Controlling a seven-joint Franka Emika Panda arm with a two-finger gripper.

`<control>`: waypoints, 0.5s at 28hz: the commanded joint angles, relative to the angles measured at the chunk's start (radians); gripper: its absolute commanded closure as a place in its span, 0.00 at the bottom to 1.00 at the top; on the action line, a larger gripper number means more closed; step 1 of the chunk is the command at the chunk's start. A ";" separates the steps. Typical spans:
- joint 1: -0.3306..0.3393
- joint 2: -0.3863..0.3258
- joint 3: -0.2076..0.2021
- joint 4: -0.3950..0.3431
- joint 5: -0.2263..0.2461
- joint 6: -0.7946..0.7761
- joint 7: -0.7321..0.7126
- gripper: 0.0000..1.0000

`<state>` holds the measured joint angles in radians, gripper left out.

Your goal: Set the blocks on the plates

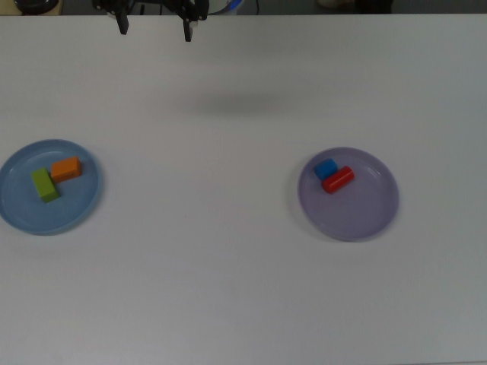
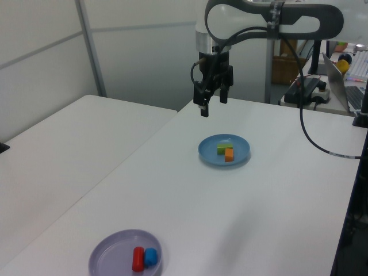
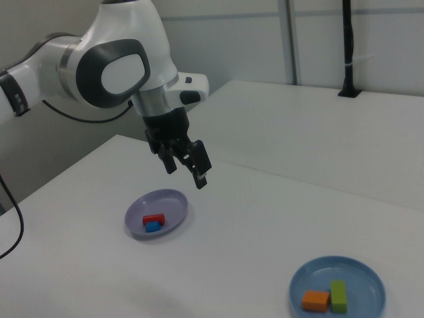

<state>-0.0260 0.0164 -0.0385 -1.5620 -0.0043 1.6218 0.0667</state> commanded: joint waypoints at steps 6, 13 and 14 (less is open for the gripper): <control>-0.097 -0.012 0.084 -0.020 0.017 0.020 -0.019 0.00; -0.092 -0.009 0.083 -0.018 0.017 0.018 -0.018 0.00; -0.092 -0.009 0.083 -0.018 0.017 0.018 -0.018 0.00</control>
<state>-0.1016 0.0165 0.0317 -1.5621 -0.0043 1.6218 0.0666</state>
